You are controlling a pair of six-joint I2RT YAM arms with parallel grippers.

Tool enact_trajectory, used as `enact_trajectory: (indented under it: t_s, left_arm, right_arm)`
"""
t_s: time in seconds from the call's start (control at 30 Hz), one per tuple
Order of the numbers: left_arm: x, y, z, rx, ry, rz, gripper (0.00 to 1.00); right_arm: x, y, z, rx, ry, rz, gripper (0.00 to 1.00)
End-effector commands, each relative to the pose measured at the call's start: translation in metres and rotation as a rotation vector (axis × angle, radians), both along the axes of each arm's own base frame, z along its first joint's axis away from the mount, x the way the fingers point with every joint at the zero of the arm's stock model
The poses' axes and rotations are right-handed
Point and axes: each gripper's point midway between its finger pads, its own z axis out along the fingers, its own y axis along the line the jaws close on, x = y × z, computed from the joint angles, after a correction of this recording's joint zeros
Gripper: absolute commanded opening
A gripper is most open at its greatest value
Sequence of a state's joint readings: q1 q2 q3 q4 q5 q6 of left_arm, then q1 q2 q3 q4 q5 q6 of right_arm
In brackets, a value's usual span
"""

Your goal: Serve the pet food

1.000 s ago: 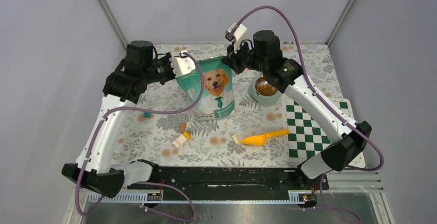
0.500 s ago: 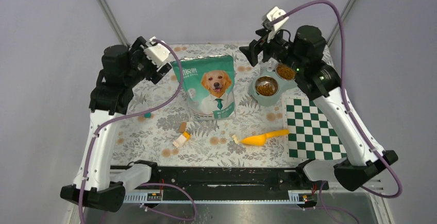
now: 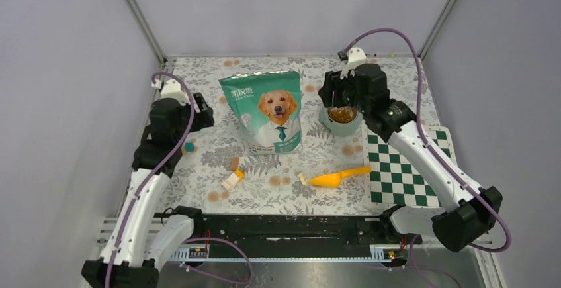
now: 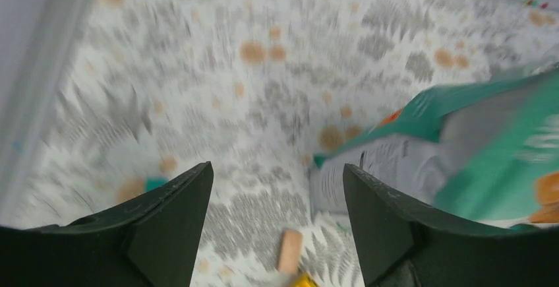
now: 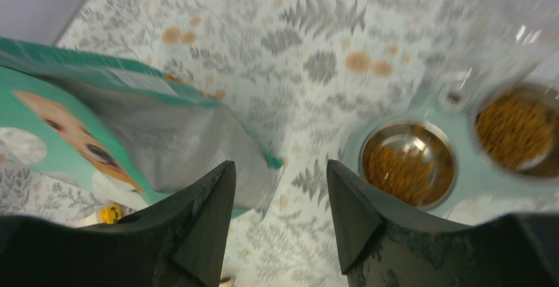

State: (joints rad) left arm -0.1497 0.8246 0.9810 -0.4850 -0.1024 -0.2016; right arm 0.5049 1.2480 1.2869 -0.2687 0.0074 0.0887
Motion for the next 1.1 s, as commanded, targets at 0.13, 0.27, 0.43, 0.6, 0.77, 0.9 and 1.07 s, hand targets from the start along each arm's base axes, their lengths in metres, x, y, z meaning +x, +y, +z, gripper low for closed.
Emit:
enact_trajectory:
  t_s: [0.13,0.27,0.43,0.6,0.77,0.9,1.07]
  left_arm:
    - [0.006,-0.050,-0.127,-0.514,0.338,0.102,0.68]
    - [0.021,-0.072,-0.147,-0.634,0.385,0.061,0.63]
    - [0.037,-0.099,-0.162,-0.708,0.443,-0.050,0.59]
    - [0.049,-0.105,-0.170,-0.693,0.475,-0.086,0.59]
    - [0.064,-0.117,-0.164,-0.713,0.442,-0.142,0.58]
    - [0.079,-0.127,-0.160,-0.714,0.414,-0.177,0.56]
    - [0.098,-0.127,-0.151,-0.683,0.370,-0.165,0.57]
  right_arm:
    - [-0.024,0.017,-0.131,0.168,0.445,-0.123,0.48]
    - [-0.033,0.044,-0.177,0.265,0.610,-0.065,0.47]
    - [-0.018,0.065,-0.202,0.309,0.673,-0.057,0.40]
    - [-0.002,0.091,-0.207,0.316,0.673,0.001,0.35]
    - [0.000,0.128,-0.204,0.326,0.650,0.100,0.35]
    - [0.004,0.151,-0.191,0.310,0.586,0.160,0.35]
    - [0.021,0.155,-0.182,0.282,0.523,0.118,0.38]
